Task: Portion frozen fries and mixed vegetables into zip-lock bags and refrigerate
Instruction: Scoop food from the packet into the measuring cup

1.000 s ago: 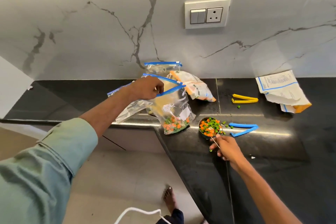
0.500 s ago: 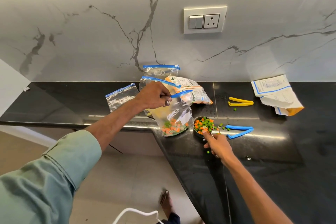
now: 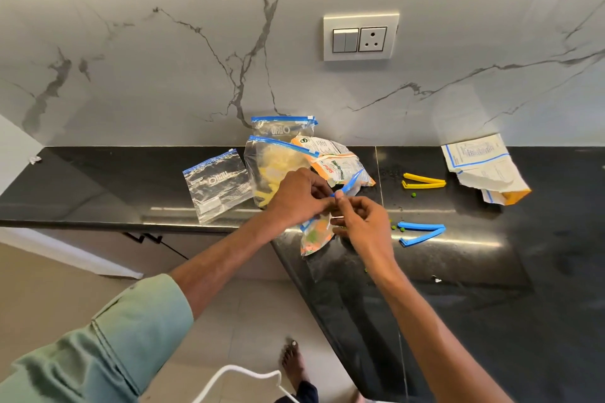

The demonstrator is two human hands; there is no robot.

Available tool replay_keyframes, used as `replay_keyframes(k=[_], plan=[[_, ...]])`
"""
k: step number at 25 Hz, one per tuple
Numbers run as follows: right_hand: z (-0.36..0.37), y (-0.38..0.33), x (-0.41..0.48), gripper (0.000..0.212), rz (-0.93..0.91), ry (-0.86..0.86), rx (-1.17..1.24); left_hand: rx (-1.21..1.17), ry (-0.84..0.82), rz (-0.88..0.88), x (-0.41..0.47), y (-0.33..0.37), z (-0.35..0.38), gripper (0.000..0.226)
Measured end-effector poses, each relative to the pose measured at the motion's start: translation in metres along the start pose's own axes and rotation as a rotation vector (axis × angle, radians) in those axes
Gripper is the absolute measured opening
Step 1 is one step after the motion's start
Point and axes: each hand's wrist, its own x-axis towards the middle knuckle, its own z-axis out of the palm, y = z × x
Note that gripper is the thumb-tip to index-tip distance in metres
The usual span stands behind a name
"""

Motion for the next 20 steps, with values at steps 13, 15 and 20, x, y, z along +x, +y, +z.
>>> replay_keyframes(k=[13,15,20], plan=[[-0.002,0.007,-0.002,0.019,0.088,-0.053,0.217,-0.280,-0.013,-0.118,-0.028,0.001,0.004,0.026],[-0.002,0.009,-0.002,0.016,0.080,-0.080,0.231,-0.262,-0.010,-0.152,-0.025,0.004,0.002,0.027],[-0.003,0.009,-0.001,0.014,0.080,-0.097,0.221,-0.200,-0.040,-0.168,-0.017,0.006,0.002,0.027]])
